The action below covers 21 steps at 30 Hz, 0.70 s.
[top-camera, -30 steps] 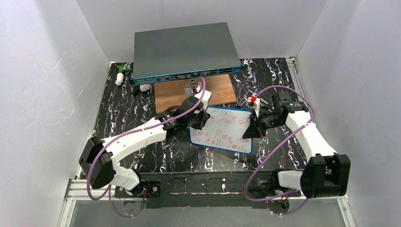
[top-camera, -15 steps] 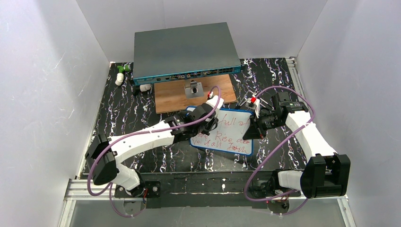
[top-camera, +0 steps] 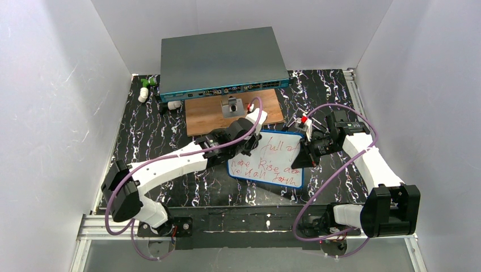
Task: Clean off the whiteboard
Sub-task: Erase the center of the board with the whiteboard.
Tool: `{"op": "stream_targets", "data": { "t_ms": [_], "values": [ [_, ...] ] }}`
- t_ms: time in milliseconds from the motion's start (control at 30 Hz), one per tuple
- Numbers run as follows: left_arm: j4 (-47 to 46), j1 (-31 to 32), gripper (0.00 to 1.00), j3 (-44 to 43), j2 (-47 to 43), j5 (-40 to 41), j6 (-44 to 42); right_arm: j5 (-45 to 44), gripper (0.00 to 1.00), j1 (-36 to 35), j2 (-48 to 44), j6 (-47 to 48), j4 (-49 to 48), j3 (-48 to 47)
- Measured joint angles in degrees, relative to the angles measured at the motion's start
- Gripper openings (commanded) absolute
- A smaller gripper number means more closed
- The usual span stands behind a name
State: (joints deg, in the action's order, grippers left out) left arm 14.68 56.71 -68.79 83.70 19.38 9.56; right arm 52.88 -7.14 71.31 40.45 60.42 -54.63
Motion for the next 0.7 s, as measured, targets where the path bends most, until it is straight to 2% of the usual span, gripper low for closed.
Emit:
{"op": "stream_targets", "data": {
  "t_ms": [300, 700],
  "values": [
    [-2.34, 1.46, 0.00, 11.45, -2.08, -3.41, 0.68, 0.00, 0.01, 0.00, 0.04, -1.14, 0.07, 0.00],
    [-2.03, 3.93, 0.00, 11.98, -1.88, -2.60, -3.15, -0.07, 0.01, 0.00, 0.04, 0.52, -0.02, 0.00]
  ]
}}
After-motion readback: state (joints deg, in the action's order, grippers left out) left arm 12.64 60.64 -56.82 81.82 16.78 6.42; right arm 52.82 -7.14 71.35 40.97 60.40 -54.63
